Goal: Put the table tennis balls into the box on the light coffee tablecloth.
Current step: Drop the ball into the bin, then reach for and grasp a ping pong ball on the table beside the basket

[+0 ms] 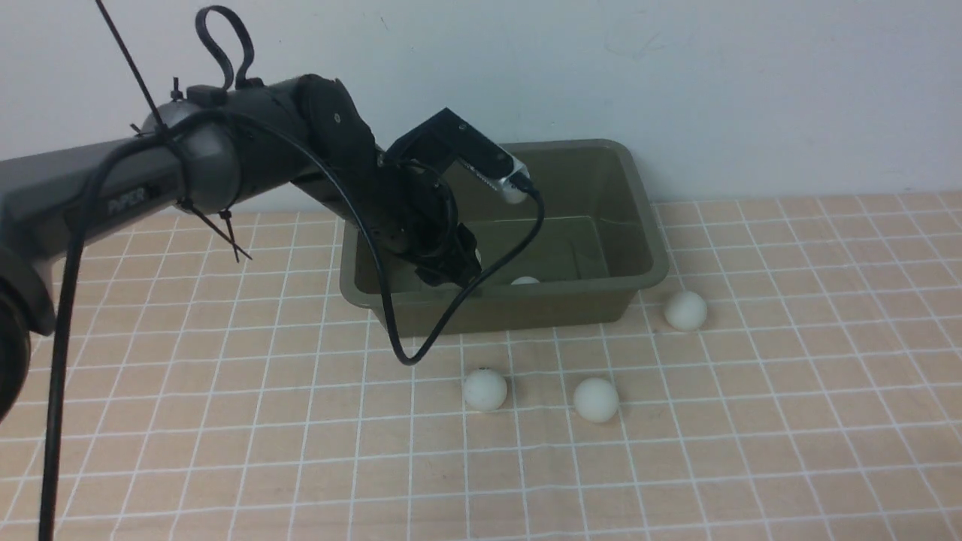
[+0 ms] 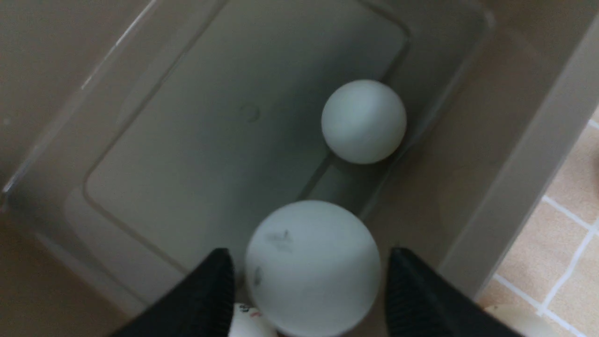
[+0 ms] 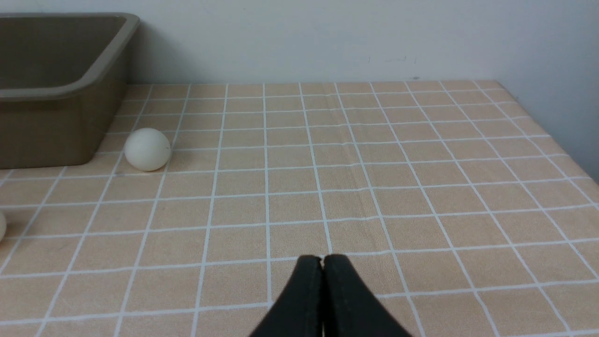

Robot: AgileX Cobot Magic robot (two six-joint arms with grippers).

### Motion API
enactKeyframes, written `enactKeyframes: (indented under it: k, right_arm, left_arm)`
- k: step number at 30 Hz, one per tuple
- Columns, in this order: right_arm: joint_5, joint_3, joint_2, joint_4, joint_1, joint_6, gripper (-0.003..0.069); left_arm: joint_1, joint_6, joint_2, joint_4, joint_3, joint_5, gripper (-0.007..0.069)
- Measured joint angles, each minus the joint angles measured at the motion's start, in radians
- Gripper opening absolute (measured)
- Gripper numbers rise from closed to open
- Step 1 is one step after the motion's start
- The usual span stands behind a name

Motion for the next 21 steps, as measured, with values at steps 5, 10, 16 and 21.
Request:
enactKeyframes:
  k: [5,10,16,21]
  right_arm:
    - [0.000,0.000,0.000,0.000,0.000,0.000,-0.0014]
    - [0.000,0.000,0.000,0.000,0.000,0.000,-0.0014]
    - [0.000,0.000,0.000,0.000,0.000,0.000,-0.0014]
    - [0.000,0.000,0.000,0.000,0.000,0.000,-0.0014]
  left_arm:
    - [0.000,-0.152,-0.041,0.058,-0.105,0.091,0.0457]
    - [0.000,-0.360,-0.128,0.112,-0.230,0.335,0.0401]
    - [0.000,-0.442,-0.143,0.138,-0.254,0.538,0.0234]
    - [0.000,-0.444,-0.128,0.113,-0.187,0.538,0.0099]
